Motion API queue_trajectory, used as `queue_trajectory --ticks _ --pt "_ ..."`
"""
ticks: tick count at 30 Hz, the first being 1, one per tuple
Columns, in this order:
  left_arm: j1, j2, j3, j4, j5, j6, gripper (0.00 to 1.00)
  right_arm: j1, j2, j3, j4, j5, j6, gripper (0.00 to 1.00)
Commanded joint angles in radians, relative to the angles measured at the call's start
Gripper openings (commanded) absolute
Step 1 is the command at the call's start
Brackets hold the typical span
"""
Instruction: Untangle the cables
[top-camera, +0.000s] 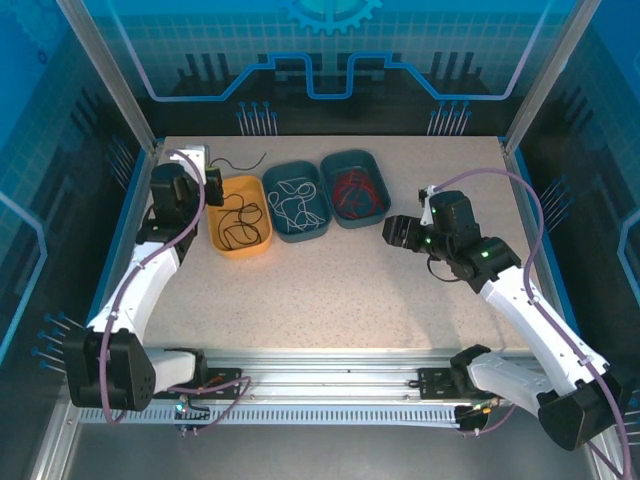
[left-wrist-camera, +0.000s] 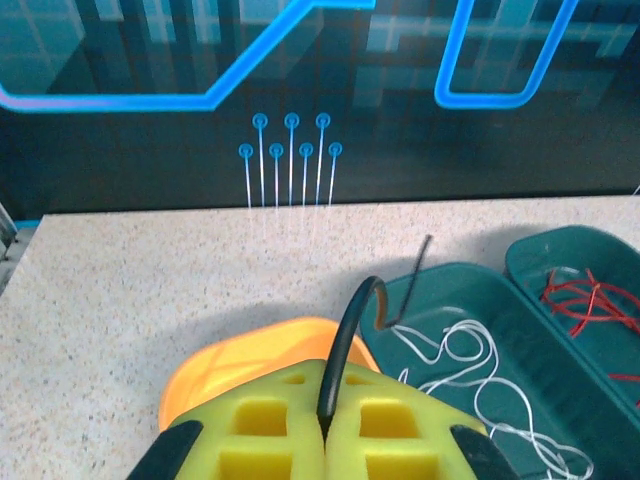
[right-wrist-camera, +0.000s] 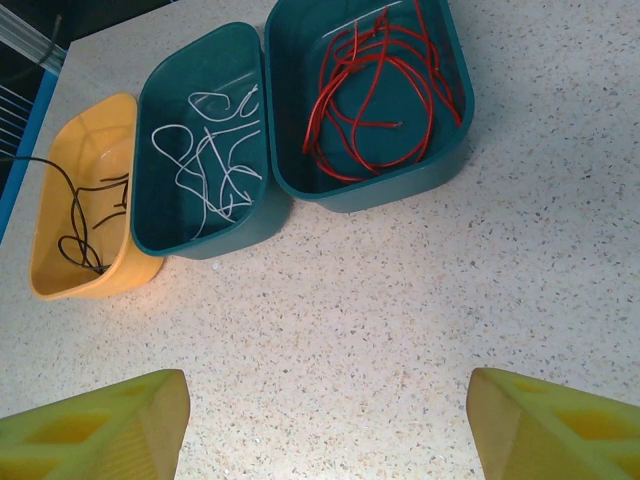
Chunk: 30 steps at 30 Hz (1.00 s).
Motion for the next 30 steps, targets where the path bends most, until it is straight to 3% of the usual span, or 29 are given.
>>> queue_trajectory --ticks 1,11,20,30 --pt "0.006 0.003 -0.044 0.056 -0.015 0.001 0.00 -0.009 -0.005 -0.004 0.012 -0.006 0.001 0.73" --pt "0.007 -0.020 -0.142 0.005 -0.152 -0.011 0.00 -0.009 -0.011 -0.020 0.015 -0.002 0.006 0.73" --pt "0.006 -0.023 -0.167 -0.109 -0.192 -0.092 0.00 -0.009 -0.009 -0.029 0.026 -0.001 0.014 0.73" --pt "-0.041 0.093 -0.112 -0.177 -0.237 -0.123 0.00 -0.011 -0.004 -0.034 0.024 0.009 0.013 0.73"
